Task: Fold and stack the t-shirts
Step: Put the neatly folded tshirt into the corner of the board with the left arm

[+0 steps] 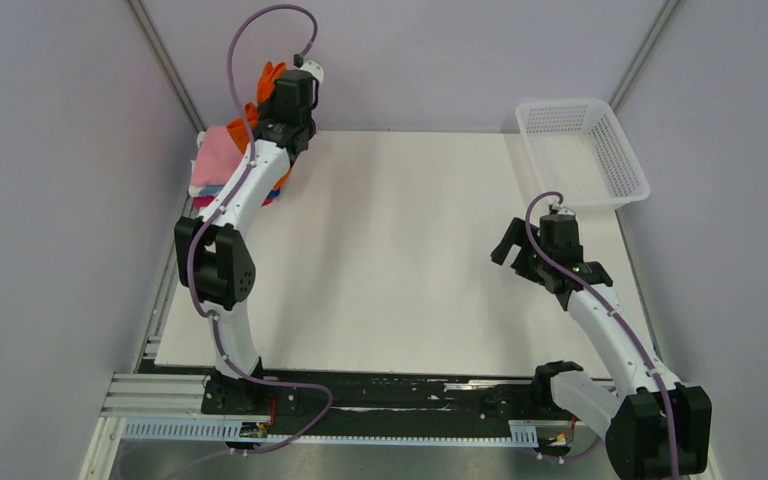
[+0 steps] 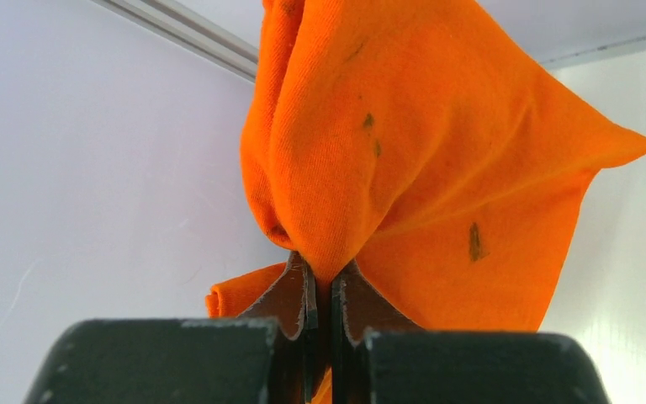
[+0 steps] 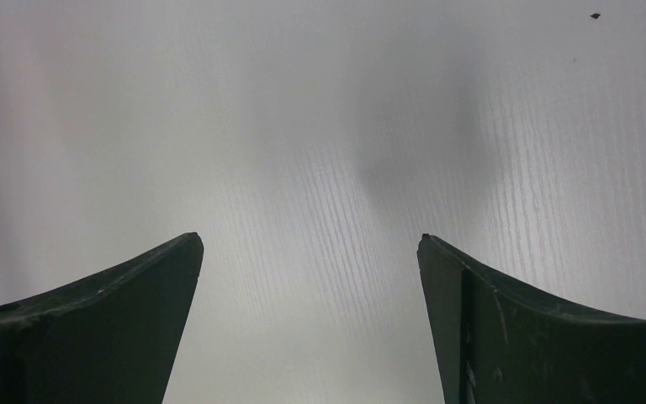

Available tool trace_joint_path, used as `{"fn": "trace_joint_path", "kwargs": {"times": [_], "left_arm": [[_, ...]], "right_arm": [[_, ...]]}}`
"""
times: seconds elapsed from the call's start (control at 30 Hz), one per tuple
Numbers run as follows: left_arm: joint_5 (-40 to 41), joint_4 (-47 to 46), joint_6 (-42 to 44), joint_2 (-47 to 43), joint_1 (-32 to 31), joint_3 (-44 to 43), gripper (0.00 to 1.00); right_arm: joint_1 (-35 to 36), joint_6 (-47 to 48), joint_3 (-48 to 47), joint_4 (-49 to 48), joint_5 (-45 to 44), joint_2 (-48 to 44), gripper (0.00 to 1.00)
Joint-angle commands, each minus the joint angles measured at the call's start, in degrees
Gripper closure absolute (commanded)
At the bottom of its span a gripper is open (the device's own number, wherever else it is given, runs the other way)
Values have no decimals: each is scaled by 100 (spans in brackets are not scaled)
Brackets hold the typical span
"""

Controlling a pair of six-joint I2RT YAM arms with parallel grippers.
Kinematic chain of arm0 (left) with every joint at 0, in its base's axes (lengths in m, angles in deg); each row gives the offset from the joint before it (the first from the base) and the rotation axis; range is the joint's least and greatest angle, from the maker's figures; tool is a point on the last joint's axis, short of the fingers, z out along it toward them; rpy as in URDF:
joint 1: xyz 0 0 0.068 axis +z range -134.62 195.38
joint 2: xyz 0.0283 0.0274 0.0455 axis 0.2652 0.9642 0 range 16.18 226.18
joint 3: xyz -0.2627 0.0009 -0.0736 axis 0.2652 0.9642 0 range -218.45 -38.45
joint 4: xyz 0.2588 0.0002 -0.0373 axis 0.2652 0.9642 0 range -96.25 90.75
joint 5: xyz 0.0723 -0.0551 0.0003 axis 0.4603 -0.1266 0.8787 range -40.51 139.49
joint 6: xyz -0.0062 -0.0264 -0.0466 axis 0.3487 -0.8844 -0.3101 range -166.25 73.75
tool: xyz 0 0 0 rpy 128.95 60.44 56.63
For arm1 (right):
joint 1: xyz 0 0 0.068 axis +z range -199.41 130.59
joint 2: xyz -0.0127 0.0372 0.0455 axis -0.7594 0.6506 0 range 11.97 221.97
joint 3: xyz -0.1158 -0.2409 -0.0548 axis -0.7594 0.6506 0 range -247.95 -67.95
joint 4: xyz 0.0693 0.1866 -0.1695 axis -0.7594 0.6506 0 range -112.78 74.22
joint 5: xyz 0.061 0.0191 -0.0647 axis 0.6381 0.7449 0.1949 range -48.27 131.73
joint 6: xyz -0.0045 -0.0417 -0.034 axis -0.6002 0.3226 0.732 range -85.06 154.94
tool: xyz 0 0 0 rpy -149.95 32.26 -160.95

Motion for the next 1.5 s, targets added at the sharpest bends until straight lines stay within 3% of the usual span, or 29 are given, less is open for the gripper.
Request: {"fn": "trace_joint_path", "kwargs": {"times": [0.0, 0.37, 0.77, 1.17, 1.23, 1.37, 1.4, 1.43, 1.47], "left_arm": [[-95, -142, 63, -302, 200, -515, 100], [-986, 45, -687, 320, 1001, -586, 100], [-1625, 502, -1411, 1916, 1945, -1996, 100], [-1736, 608, -2338, 2283, 2407, -1756, 100], [-1731, 587, -2398, 2263, 2437, -1650, 94], [-1336, 571, -2488, 2245, 2472, -1583, 72], [-1225, 580, -2505, 2216, 2494, -1575, 56], [-1165, 588, -2580, 2198, 2508, -1581, 48], [-1026, 619, -2634, 2140, 2540, -1583, 32]], "right_arm": [[-59, 102, -57, -204, -30, 19, 0], [-131, 102, -125, -205, -109, 195, 0], [-160, 76, -263, -146, -391, 434, 0], [-160, 101, -591, -108, -521, 935, 0], [-163, 118, -635, -110, -526, 1023, 0], [-161, 129, -723, -115, -540, 1191, 0], [-161, 129, -739, -115, -540, 1214, 0], [-162, 128, -749, -115, -539, 1234, 0], [-168, 128, -758, -111, -540, 1254, 0]]}}
